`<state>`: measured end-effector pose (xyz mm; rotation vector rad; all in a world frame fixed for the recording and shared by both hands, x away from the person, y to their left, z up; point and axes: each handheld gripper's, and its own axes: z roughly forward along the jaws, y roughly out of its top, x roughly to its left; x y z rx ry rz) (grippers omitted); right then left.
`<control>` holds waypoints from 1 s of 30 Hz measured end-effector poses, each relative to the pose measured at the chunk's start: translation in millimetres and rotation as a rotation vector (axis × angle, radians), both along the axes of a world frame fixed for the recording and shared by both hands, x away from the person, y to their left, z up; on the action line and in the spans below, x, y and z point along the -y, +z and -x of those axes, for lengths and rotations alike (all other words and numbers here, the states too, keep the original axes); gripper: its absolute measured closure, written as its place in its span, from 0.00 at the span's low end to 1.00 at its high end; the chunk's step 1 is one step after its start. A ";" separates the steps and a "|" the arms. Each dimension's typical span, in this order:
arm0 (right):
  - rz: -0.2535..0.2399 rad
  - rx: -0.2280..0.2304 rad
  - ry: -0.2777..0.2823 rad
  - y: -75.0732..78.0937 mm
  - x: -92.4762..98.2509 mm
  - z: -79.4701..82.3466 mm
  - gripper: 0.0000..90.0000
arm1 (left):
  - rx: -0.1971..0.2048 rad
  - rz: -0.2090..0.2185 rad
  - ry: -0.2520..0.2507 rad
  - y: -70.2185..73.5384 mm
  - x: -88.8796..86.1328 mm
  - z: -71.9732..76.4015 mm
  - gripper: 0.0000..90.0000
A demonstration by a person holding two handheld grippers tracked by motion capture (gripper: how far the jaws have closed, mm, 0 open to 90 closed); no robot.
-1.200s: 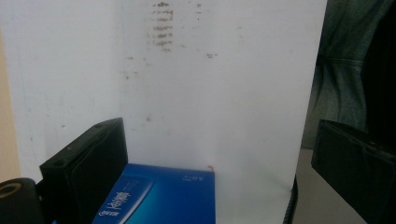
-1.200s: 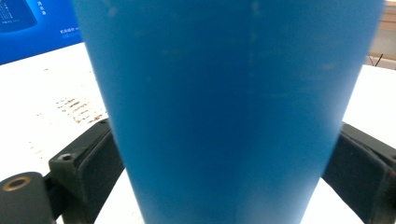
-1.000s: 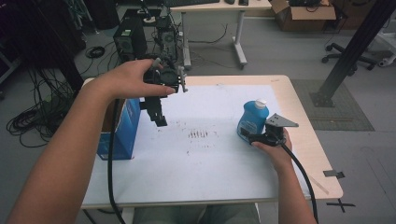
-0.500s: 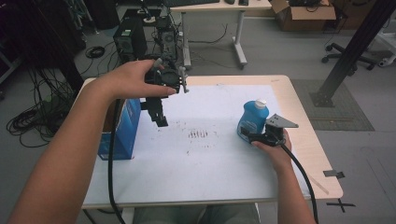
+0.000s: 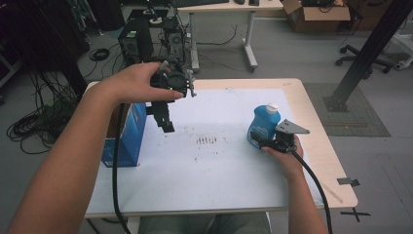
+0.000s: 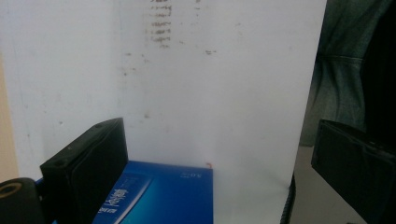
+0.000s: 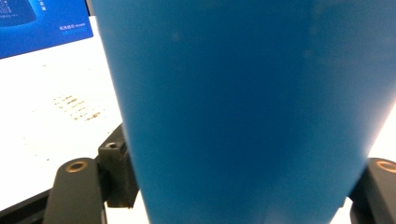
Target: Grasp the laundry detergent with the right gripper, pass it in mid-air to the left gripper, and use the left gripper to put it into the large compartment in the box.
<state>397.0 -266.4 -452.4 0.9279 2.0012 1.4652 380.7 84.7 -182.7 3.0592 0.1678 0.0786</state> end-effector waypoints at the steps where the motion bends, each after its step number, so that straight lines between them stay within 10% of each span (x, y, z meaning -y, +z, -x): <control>1: 0.002 0.003 0.001 0.2 0.0 0.1 0.34 | -0.002 0.000 -0.004 0.2 0.6 0.1 0.04; 30: 0.019 0.039 0.053 19.2 4.4 3.4 0.50 | -0.008 0.009 -0.007 0.2 2.3 -2.1 0.04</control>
